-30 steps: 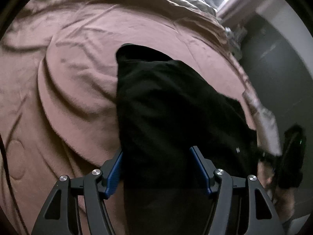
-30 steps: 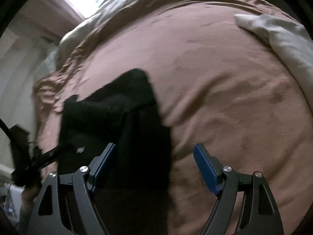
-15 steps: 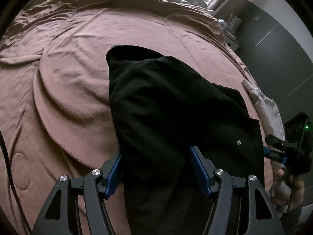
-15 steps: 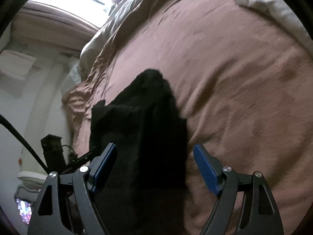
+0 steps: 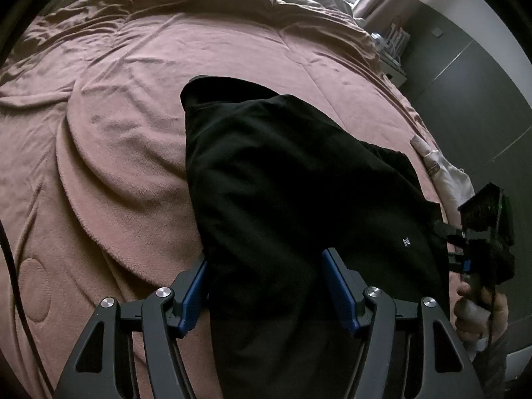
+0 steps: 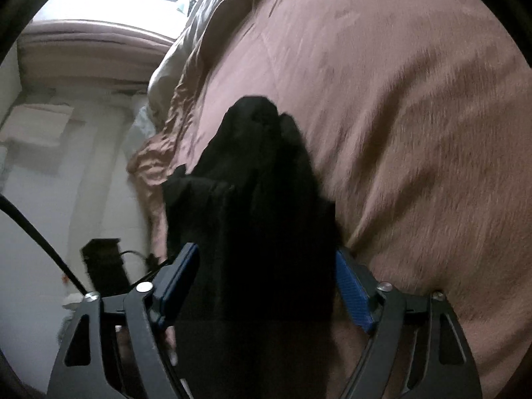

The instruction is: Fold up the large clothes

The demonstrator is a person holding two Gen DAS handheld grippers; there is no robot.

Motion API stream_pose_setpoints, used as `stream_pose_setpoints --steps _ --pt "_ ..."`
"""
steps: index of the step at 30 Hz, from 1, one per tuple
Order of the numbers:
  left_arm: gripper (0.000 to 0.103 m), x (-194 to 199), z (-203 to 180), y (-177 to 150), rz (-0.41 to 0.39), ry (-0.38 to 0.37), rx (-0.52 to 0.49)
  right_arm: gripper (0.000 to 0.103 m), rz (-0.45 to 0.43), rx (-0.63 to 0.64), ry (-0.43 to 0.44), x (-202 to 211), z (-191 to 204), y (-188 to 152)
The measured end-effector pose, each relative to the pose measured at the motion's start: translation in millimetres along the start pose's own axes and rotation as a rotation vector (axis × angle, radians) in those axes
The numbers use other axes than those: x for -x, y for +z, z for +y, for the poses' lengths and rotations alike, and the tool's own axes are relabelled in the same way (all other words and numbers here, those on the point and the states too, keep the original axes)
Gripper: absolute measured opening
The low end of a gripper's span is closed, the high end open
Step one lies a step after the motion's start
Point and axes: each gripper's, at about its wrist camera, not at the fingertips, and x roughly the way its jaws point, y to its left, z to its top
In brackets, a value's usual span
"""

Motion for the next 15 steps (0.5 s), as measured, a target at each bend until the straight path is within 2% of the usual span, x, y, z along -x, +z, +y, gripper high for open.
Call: stream_pose_setpoints --steps 3,6,9,13,14,15 --pt "0.067 -0.7 -0.1 0.4 -0.001 -0.003 0.007 0.069 0.011 0.02 0.063 2.4 -3.5 -0.2" --pt "0.067 -1.3 0.0 1.1 0.002 -0.007 0.009 0.068 0.017 0.009 0.04 -5.9 -12.2 6.5" --pt "0.067 -0.9 0.8 2.1 0.007 -0.008 0.005 0.066 0.034 -0.017 0.051 -20.0 -21.0 12.9" --pt "0.067 -1.7 2.0 2.7 0.01 -0.01 0.005 0.066 0.045 0.003 0.039 -31.9 -16.4 22.2" --pt "0.067 -1.9 2.2 2.7 0.01 -0.01 0.005 0.06 0.043 0.01 0.028 -35.1 -14.7 23.8" --pt "0.067 -1.5 2.2 2.7 0.009 -0.011 0.005 0.05 0.041 0.016 0.012 -36.3 -15.5 25.6"
